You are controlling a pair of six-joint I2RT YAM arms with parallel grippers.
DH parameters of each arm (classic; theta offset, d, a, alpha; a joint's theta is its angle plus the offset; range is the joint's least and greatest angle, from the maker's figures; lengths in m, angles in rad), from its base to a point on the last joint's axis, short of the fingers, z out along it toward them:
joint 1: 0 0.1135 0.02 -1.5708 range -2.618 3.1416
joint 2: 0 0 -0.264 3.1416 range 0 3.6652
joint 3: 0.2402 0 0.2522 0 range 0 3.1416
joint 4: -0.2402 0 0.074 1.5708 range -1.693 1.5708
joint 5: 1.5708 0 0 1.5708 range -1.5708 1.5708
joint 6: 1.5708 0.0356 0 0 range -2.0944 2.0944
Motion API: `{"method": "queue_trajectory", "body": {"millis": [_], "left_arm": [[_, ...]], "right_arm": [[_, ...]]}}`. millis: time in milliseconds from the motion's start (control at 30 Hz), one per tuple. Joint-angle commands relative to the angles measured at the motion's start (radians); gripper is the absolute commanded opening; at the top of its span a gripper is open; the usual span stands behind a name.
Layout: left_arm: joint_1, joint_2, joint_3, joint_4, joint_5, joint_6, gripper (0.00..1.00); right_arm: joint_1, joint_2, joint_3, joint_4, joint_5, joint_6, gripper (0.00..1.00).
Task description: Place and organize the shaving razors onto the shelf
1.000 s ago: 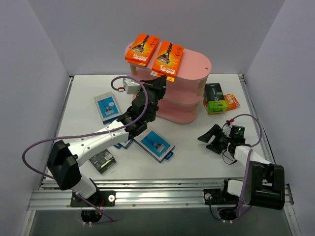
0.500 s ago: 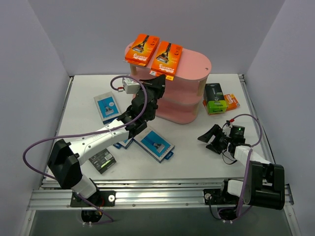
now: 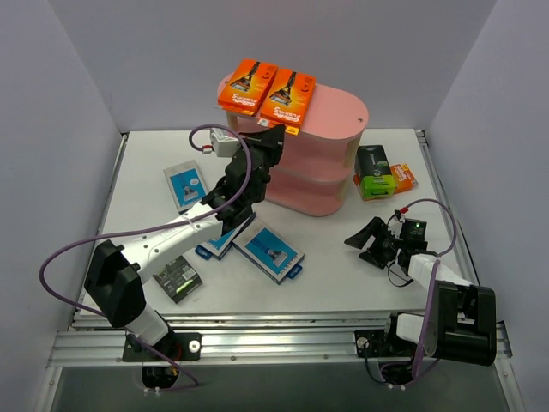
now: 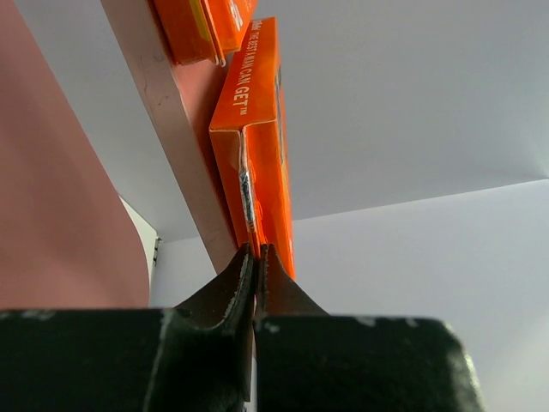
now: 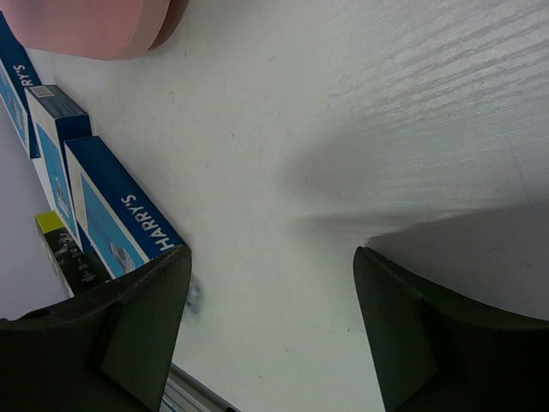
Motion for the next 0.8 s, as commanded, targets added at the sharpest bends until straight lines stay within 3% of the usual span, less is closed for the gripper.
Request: {"method": "queue_trajectory", "body": {"millis": [0, 767], "left_arm": [[0.026, 0.033, 0.040, -0.086, 0.034, 0.010, 0.02], [0.066, 0.042, 0.020, -0.075, 0.085, -0.023, 0.02]], "right_arm": [[0.009, 0.015, 0.017, -0.012, 0.028, -0.022, 0.73], [0.009, 0.030, 0.019, -0.003, 0.034, -0.020, 0.73]]}}
